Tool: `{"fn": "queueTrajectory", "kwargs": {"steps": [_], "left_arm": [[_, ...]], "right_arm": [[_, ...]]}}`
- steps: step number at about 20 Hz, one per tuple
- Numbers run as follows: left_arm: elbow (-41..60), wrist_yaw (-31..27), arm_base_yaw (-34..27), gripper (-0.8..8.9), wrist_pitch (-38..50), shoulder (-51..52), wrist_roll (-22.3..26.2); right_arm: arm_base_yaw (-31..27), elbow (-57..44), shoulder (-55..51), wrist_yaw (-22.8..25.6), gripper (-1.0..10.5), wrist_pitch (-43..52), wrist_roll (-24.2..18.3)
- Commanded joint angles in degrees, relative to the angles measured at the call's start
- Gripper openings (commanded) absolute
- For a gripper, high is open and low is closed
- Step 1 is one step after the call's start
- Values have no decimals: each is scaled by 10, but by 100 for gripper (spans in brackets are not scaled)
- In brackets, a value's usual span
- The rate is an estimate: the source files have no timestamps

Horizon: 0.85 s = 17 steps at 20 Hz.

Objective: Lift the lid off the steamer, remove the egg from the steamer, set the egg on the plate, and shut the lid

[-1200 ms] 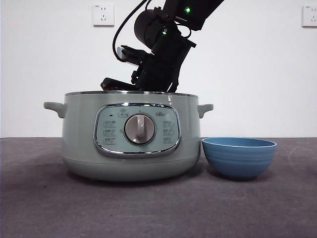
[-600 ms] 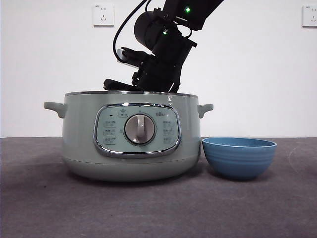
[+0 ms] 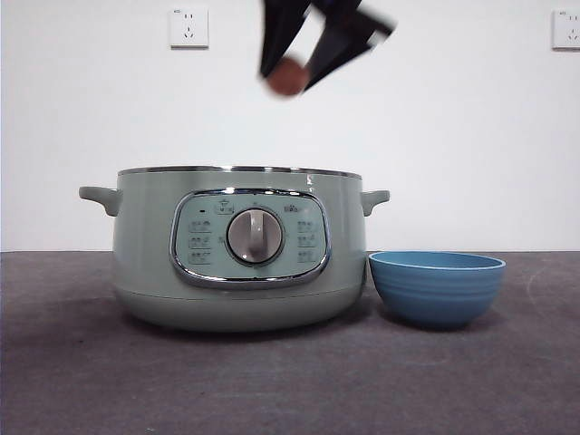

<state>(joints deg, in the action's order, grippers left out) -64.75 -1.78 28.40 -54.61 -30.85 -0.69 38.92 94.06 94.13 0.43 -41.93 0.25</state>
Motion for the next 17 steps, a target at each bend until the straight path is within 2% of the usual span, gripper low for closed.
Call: {"fn": "queueTrajectory", "kwargs": {"steps": [1, 5, 8, 12, 17], "left_arm": [[-3, 8, 1, -8, 38, 6, -2], [-3, 9, 1, -8, 40, 6, -2], [-3, 23, 1, -8, 40, 6, -6], [-3, 22, 1, -8, 40, 6, -6], [-3, 23, 1, -8, 40, 6, -6]], "right_arm": [[-19, 0, -56, 31, -12, -53, -3], [-82, 0, -98, 30, -12, -140, -5], [-125, -10, -99, 24, -12, -170, -12], [-151, -72, -99, 7, -13, -145, -15], [-160, -199, -98, -7, -12, -44, -13]]}}
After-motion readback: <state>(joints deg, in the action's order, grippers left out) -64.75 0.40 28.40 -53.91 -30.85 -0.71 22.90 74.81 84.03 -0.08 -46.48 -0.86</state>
